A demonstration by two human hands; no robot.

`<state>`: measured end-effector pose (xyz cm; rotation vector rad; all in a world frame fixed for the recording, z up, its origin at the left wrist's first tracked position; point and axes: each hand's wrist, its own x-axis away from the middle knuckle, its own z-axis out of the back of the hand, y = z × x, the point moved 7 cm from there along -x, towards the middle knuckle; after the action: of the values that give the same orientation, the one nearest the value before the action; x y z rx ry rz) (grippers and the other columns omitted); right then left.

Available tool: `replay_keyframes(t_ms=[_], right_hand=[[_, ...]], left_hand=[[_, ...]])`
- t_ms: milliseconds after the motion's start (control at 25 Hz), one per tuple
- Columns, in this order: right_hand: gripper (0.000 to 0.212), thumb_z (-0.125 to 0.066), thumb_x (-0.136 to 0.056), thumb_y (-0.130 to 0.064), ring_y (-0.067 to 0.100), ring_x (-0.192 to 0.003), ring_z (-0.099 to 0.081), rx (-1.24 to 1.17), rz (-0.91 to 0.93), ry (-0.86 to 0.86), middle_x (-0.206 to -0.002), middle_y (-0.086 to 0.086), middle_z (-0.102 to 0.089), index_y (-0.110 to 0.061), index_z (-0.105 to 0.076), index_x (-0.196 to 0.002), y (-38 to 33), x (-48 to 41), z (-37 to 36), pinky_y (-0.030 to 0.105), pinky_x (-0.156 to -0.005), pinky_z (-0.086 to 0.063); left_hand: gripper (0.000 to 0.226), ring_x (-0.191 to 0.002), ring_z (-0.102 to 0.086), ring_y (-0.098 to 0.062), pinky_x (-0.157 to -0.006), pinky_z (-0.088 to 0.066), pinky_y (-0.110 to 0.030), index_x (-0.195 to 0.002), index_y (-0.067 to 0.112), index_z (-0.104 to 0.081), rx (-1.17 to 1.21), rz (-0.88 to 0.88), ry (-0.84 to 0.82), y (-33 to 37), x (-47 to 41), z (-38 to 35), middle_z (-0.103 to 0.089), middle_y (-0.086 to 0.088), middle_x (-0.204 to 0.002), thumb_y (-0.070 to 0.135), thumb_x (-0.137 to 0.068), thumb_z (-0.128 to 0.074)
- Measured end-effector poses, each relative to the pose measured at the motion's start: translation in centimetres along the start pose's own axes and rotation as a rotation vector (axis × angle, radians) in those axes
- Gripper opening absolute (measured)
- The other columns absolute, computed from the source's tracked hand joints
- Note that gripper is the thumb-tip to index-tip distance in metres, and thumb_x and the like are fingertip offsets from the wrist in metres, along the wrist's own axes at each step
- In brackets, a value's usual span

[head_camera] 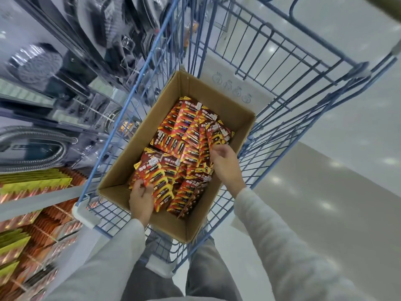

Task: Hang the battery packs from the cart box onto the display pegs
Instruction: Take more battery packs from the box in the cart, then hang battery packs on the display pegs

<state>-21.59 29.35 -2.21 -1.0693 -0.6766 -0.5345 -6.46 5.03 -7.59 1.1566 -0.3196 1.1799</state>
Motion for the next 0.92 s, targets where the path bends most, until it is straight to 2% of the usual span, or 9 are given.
replay_keyframes(t_ms=[160, 280, 360, 440, 520, 640, 720, 800, 920], right_hand=[[0.037, -0.044, -0.104, -0.008, 0.037, -0.123, -0.059, 0.004, -0.189, -0.029, -0.137, 0.026, -0.059, 0.004, -0.052, -0.139, 0.3, -9.3, -2.3, 0.030, -0.074, -0.050], [0.039, -0.045, -0.105, -0.009, 0.035, -0.129, -0.056, 0.085, -0.222, -0.081, -0.142, 0.023, -0.057, 0.005, -0.053, -0.141, 1.0, -12.9, -3.4, 0.029, -0.082, -0.052], [0.041, -0.050, -0.104, -0.008, 0.034, -0.134, -0.053, 0.097, -0.272, -0.134, -0.147, 0.022, -0.053, 0.005, -0.049, -0.143, 2.4, -14.2, -3.9, 0.021, -0.078, -0.048], [0.056, -0.060, -0.100, -0.011, 0.034, -0.142, -0.044, 0.129, -0.272, -0.142, -0.154, 0.019, -0.045, 0.002, -0.039, -0.150, 3.8, -15.0, -4.2, 0.020, -0.093, -0.045], [0.083, -0.074, -0.092, -0.021, 0.032, -0.150, -0.031, 0.175, -0.238, -0.093, -0.162, 0.015, -0.032, -0.005, -0.026, -0.157, 4.7, -16.2, -3.9, 0.034, -0.119, -0.031], [0.108, -0.088, -0.077, -0.034, 0.029, -0.153, -0.026, 0.353, -0.184, -0.079, -0.163, 0.012, -0.031, -0.006, -0.022, -0.158, 5.4, -17.7, -3.5, 0.041, -0.126, -0.022], [0.102, -0.091, -0.072, -0.038, 0.032, -0.148, -0.036, 0.337, -0.150, -0.027, -0.155, 0.013, -0.042, -0.010, -0.034, -0.153, 5.5, -17.5, -3.6, 0.046, -0.122, -0.031], [0.075, -0.087, -0.078, -0.032, 0.032, -0.136, -0.050, 0.222, -0.078, -0.008, -0.142, 0.011, -0.055, -0.012, -0.049, -0.140, 5.1, -16.5, -3.9, 0.049, -0.115, -0.041], [0.030, -0.069, -0.096, -0.018, 0.027, -0.120, -0.056, 0.202, -0.031, -0.121, -0.122, 0.007, -0.058, -0.015, -0.052, -0.121, 4.6, -14.2, -5.0, 0.046, -0.105, -0.050]], left_hand=[[0.021, -0.094, -0.076, -0.015, -0.077, -0.059, -0.037, -0.123, 0.028, -0.065, 0.265, 0.038, -0.018, 1.0, 4.7, 3.8, -0.077, 0.008, -0.107, 0.025, -0.104, -0.062], [0.025, -0.085, -0.077, -0.011, -0.072, -0.059, -0.035, -0.126, 0.021, -0.062, 0.396, 0.079, -0.010, 0.1, 7.4, 5.5, -0.073, 0.003, -0.111, 0.012, -0.105, -0.054], [0.023, -0.079, -0.077, -0.008, -0.063, -0.061, -0.031, -0.122, 0.016, -0.064, 0.451, 0.132, -0.008, -0.8, 8.4, 5.8, -0.077, 0.005, -0.102, 0.009, -0.104, -0.051], [0.020, -0.084, -0.078, -0.016, -0.066, -0.063, -0.035, -0.116, 0.019, -0.066, 0.507, 0.209, -0.004, -2.4, 9.1, 5.6, -0.080, 0.004, -0.100, 0.012, -0.103, -0.052], [0.019, -0.101, -0.073, -0.030, -0.083, -0.059, -0.045, -0.117, 0.022, -0.067, 0.526, 0.237, 0.000, -3.5, 9.4, 5.1, -0.075, -0.006, -0.115, 0.018, -0.101, -0.058], [0.038, -0.098, -0.076, -0.029, -0.078, -0.061, -0.045, -0.113, 0.025, -0.069, 0.530, 0.216, -0.017, -3.8, 10.0, 4.3, -0.077, -0.005, -0.111, 0.038, -0.079, -0.081], [0.040, -0.085, -0.079, -0.020, -0.068, -0.062, -0.040, -0.114, 0.024, -0.069, 0.550, 0.236, -0.008, -4.0, 10.4, 3.7, -0.079, 0.001, -0.104, 0.037, -0.078, -0.082], [0.019, -0.082, -0.079, -0.016, -0.070, -0.058, -0.038, -0.113, 0.026, -0.069, 0.538, 0.239, 0.008, -4.2, 10.7, 3.4, -0.079, 0.004, -0.103, 0.024, -0.094, -0.068], [0.017, -0.081, -0.078, -0.012, -0.070, -0.056, -0.035, -0.115, 0.030, -0.067, 0.511, 0.235, 0.009, -4.3, 11.3, 3.1, -0.080, 0.012, -0.096, 0.025, -0.098, -0.066]])
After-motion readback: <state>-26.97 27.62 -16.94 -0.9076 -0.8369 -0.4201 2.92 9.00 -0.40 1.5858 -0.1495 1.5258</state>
